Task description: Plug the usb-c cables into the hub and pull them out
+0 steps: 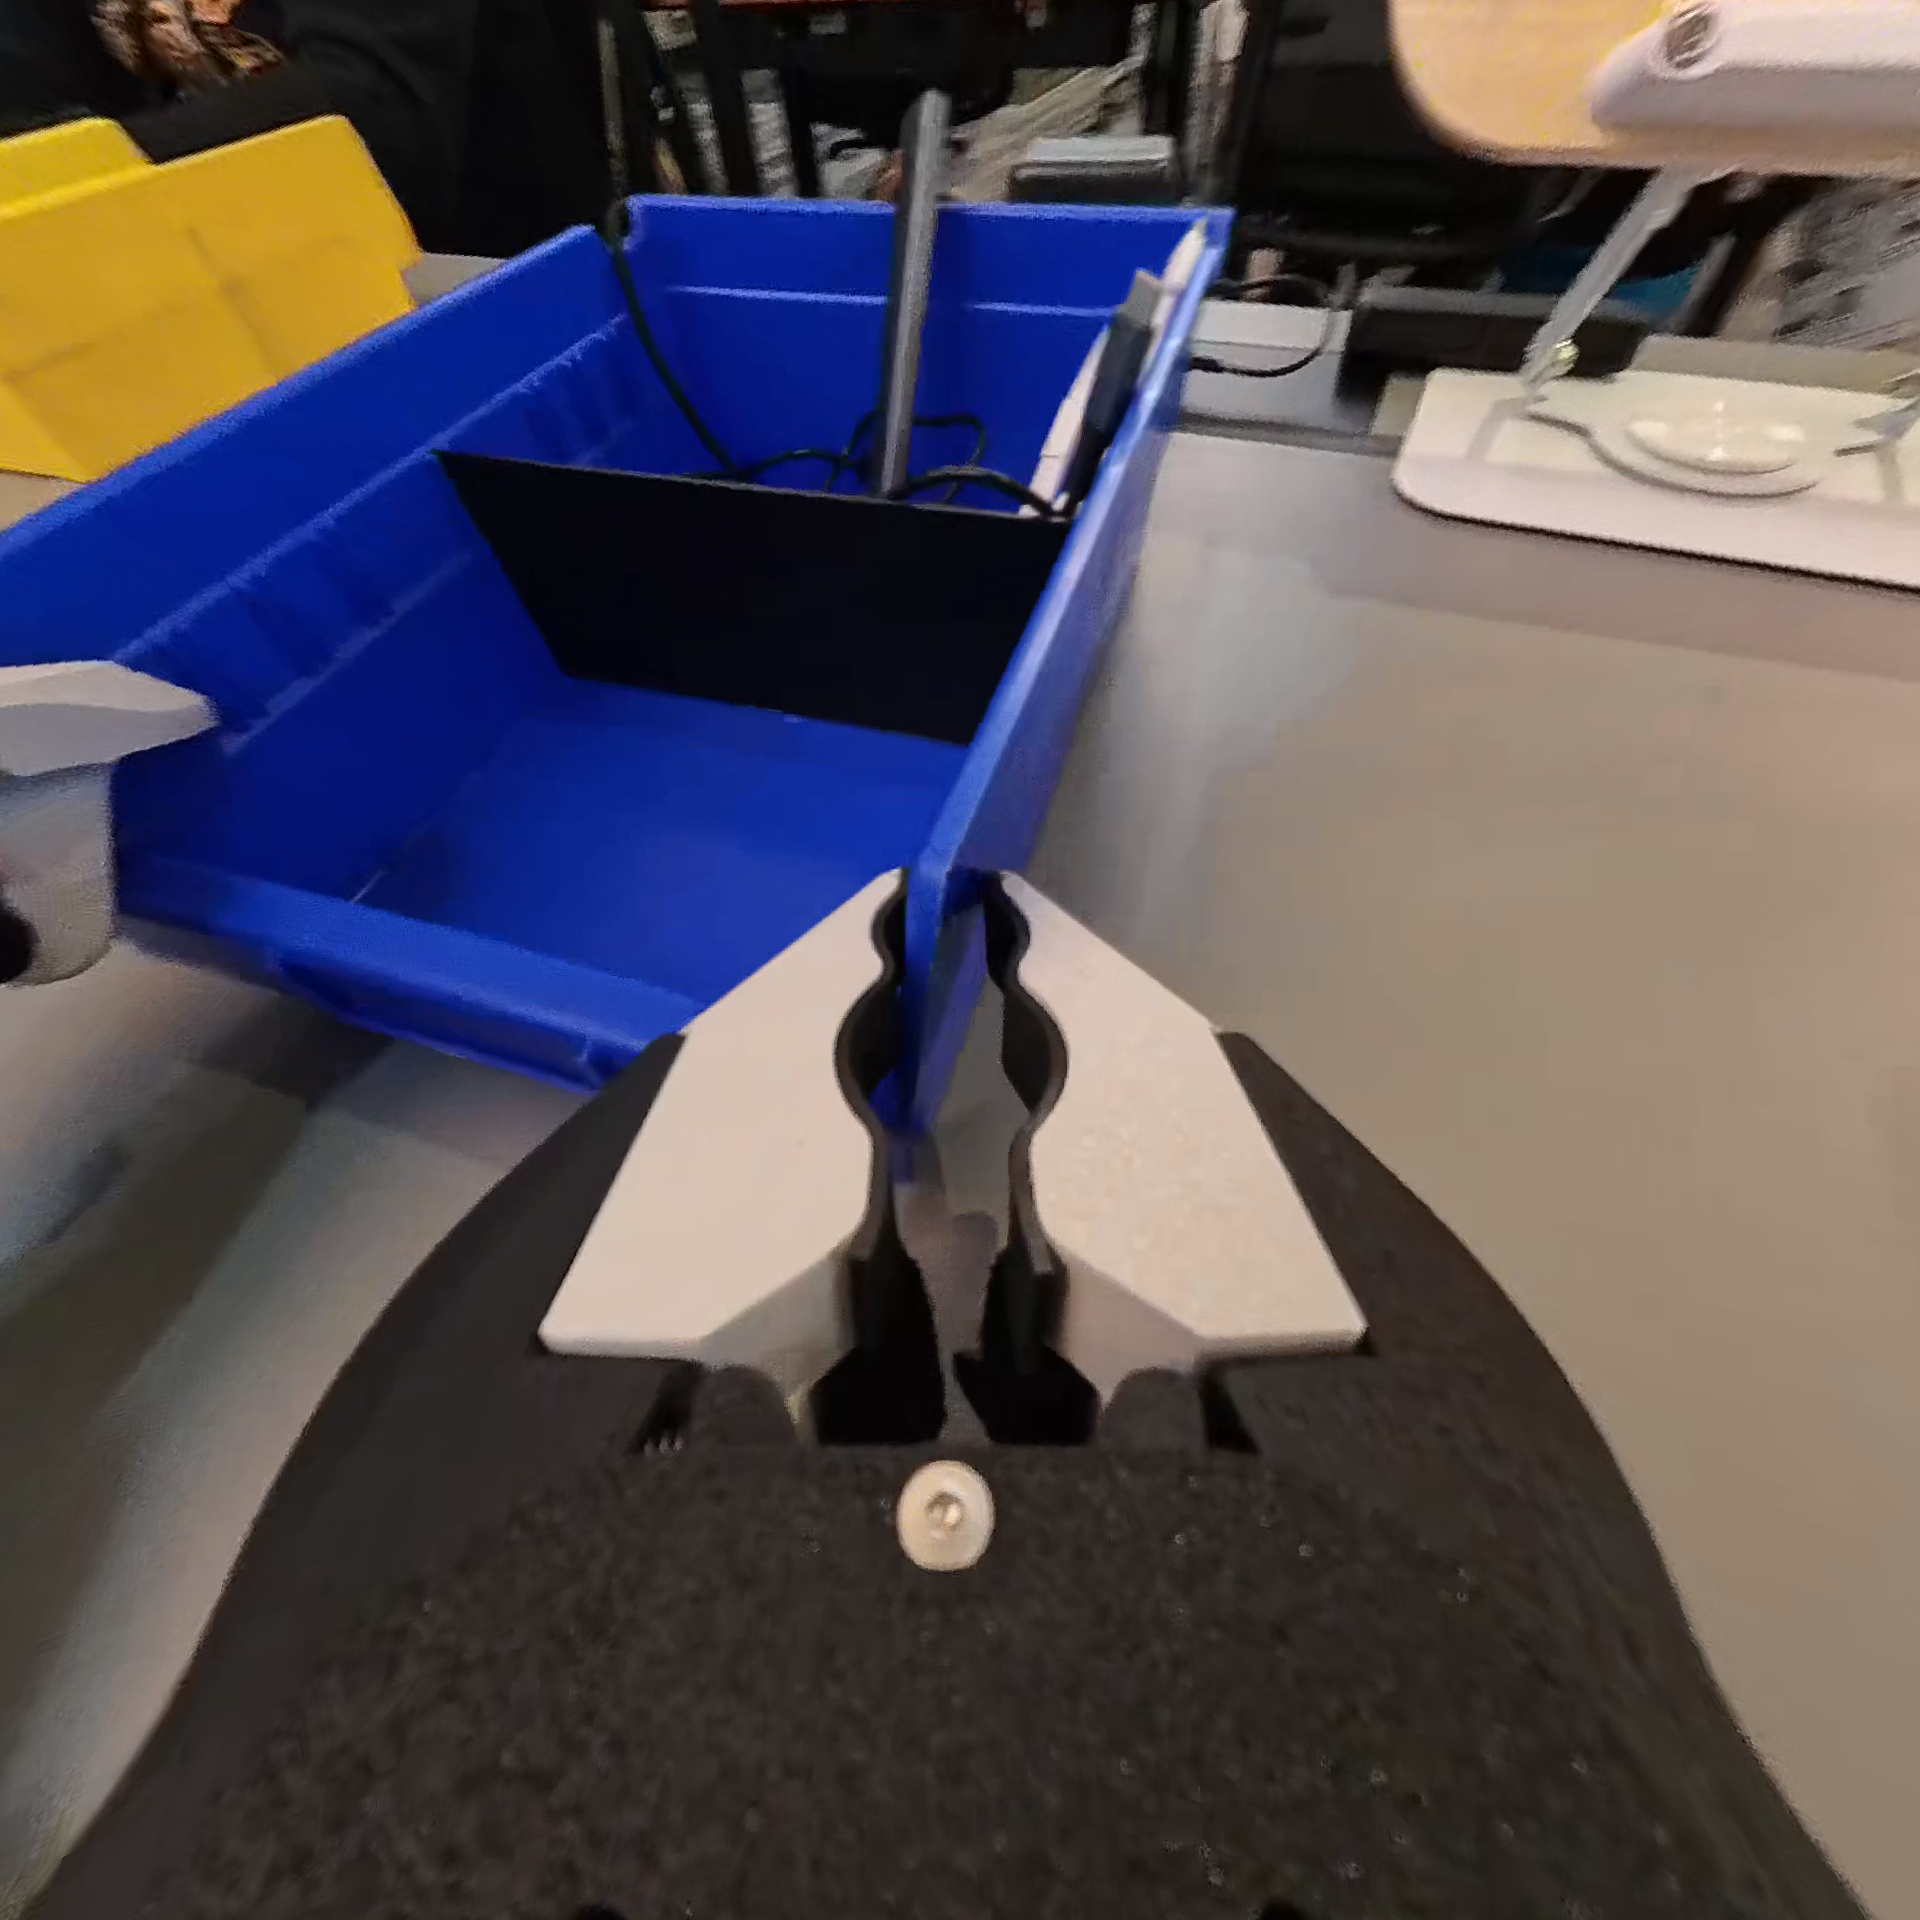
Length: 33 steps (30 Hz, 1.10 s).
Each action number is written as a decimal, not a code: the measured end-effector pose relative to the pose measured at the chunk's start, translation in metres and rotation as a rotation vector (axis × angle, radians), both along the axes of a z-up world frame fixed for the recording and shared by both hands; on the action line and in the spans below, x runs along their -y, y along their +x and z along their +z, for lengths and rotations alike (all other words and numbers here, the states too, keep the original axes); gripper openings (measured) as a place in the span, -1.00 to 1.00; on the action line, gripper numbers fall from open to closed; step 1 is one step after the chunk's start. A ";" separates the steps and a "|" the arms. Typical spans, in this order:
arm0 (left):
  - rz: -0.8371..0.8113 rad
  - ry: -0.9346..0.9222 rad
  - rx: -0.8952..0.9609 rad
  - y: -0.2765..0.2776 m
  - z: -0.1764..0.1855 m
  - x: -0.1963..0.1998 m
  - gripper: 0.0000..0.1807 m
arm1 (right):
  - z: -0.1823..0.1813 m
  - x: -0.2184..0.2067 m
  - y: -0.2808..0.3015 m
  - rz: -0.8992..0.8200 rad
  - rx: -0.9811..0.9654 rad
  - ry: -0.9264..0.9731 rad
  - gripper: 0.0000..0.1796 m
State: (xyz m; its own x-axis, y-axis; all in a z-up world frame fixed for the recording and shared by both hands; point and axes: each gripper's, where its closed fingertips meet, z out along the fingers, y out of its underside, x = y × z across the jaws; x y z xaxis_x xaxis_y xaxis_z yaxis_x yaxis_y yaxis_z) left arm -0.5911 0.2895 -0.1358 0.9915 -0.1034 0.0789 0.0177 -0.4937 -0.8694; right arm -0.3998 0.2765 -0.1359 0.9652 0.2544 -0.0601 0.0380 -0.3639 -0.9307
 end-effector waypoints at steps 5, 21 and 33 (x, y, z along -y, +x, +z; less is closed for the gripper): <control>0.055 0.033 0.060 -0.011 0.007 0.001 -0.74 | 0.013 0.050 -0.008 0.351 -0.086 -0.017 -0.67; -0.258 0.192 0.094 0.142 0.070 0.082 -0.50 | 0.075 0.121 0.411 -0.223 0.036 0.280 -0.44; -0.081 0.140 0.071 0.102 0.018 0.091 -0.53 | 0.010 0.126 0.474 -0.324 0.048 0.019 -0.46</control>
